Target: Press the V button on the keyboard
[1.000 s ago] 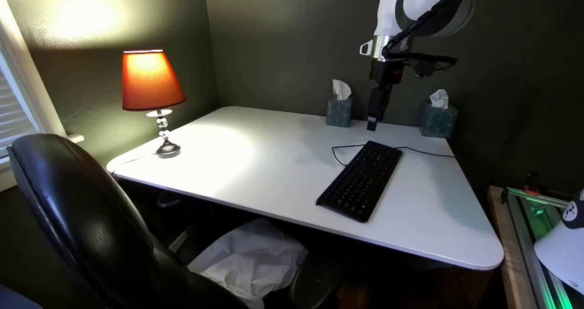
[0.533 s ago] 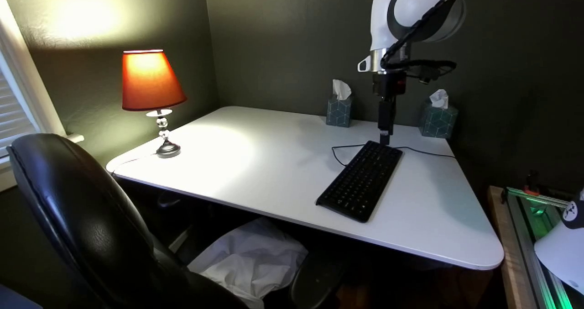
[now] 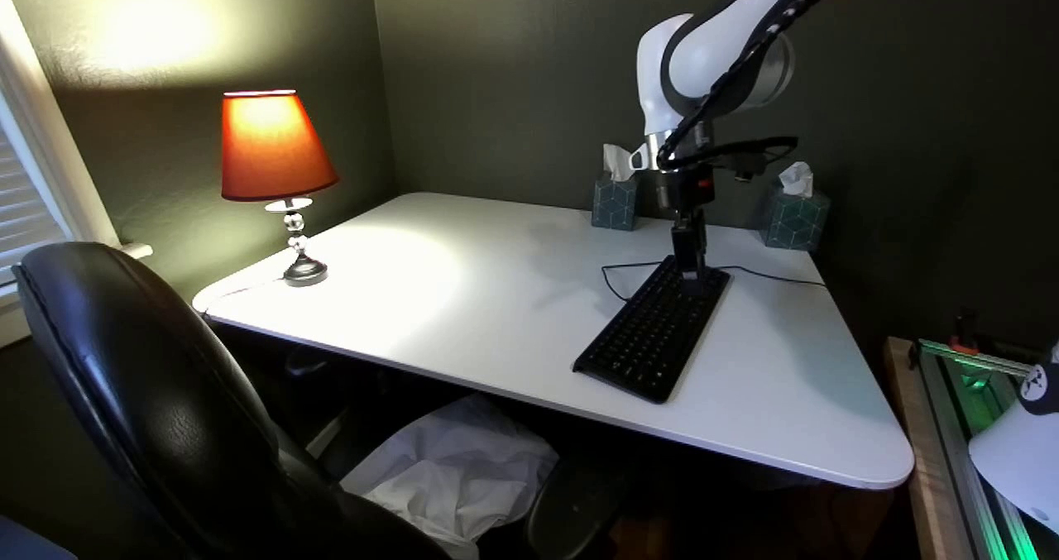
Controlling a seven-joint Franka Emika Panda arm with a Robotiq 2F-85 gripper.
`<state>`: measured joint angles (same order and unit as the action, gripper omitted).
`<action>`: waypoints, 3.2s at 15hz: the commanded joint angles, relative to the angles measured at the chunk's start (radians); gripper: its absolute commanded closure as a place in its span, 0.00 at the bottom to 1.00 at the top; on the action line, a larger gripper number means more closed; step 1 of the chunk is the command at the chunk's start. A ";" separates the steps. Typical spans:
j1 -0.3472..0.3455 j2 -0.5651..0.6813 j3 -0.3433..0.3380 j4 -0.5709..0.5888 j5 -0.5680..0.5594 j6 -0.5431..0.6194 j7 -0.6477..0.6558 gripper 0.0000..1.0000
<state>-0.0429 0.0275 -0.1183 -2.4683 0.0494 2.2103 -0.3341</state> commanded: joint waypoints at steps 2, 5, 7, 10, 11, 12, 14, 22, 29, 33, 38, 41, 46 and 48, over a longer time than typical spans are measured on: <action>-0.015 0.109 0.031 0.079 0.026 -0.047 -0.001 0.70; -0.021 0.157 0.043 0.110 0.021 -0.055 0.014 0.92; -0.024 0.184 0.048 0.126 0.020 -0.050 0.017 1.00; -0.030 0.218 0.055 0.147 0.016 -0.051 0.023 1.00; -0.031 0.230 0.056 0.152 0.013 -0.049 0.028 1.00; -0.030 0.238 0.057 0.157 0.003 -0.049 0.034 1.00; -0.032 0.258 0.059 0.169 0.001 -0.055 0.038 1.00; -0.046 0.314 0.063 0.205 0.006 -0.087 0.049 1.00; -0.051 0.353 0.074 0.231 0.010 -0.085 0.050 1.00; -0.052 0.372 0.081 0.245 0.011 -0.085 0.049 1.00; -0.059 0.387 0.084 0.257 0.015 -0.088 0.049 1.00; -0.064 0.393 0.085 0.265 0.015 -0.090 0.048 1.00; -0.071 0.403 0.088 0.277 0.019 -0.092 0.044 1.00; -0.076 0.409 0.090 0.284 0.023 -0.094 0.040 1.00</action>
<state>-0.0988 0.4140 -0.0456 -2.2150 0.0513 2.1529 -0.2949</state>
